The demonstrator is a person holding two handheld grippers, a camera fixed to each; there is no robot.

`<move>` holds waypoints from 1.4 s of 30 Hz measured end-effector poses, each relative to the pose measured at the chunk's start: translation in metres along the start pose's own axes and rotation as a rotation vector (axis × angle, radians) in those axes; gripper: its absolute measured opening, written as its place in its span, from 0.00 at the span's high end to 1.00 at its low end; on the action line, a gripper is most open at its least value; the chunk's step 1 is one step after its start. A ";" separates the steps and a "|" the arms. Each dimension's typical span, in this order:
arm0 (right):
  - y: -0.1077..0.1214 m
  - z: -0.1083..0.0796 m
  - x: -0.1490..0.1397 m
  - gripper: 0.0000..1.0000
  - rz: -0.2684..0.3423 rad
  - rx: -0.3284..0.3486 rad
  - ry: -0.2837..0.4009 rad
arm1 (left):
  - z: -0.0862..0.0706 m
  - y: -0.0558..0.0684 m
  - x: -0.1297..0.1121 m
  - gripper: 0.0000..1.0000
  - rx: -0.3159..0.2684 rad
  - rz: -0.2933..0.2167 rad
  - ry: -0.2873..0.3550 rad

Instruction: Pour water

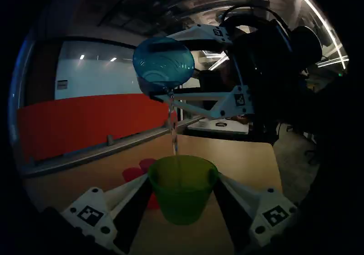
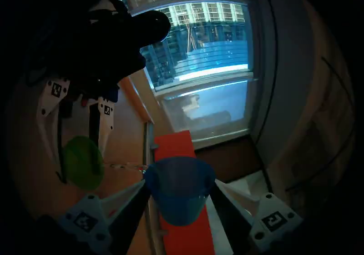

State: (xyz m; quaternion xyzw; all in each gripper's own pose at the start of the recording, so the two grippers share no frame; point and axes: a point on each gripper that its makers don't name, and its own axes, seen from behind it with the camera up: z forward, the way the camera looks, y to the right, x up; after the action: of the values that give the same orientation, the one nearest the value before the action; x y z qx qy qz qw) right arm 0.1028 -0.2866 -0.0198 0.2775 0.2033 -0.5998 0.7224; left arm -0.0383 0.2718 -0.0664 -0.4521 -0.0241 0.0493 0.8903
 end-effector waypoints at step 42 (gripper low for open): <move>0.025 0.004 0.011 0.12 -0.184 -0.058 0.009 | -0.001 -0.002 0.001 0.15 0.003 -0.005 0.020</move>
State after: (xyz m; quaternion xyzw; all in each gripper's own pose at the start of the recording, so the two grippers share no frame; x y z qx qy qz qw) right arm 0.1295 -0.2946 -0.0195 0.2395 0.2484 -0.6563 0.6710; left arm -0.0367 0.2701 -0.0649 -0.4510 -0.0165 0.0426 0.8913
